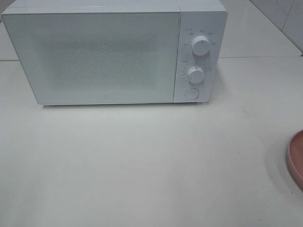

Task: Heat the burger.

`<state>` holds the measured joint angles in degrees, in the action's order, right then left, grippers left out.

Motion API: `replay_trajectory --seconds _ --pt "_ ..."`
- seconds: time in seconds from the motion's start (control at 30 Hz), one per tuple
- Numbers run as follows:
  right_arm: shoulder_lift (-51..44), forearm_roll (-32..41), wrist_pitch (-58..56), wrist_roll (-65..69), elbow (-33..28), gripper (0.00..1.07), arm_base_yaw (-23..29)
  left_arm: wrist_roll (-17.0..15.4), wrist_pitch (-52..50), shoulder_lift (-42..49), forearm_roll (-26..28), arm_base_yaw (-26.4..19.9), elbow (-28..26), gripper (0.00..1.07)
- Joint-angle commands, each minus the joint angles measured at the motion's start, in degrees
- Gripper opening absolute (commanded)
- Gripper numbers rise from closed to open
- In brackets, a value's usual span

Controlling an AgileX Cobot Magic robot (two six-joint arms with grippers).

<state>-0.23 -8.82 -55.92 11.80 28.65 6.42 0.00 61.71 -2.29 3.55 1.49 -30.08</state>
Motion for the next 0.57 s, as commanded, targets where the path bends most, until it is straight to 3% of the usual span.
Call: replay_trajectory --seconds 0.03,0.57 --pt "-1.43 0.11 0.57 -0.92 -0.06 0.73 -0.29 0.0 -0.63 4.3 0.17 -3.72 0.06 0.98" --pt "-1.38 0.23 0.69 -0.86 0.0 0.73 -0.29 0.0 -0.69 4.07 0.34 -4.07 0.06 0.98"
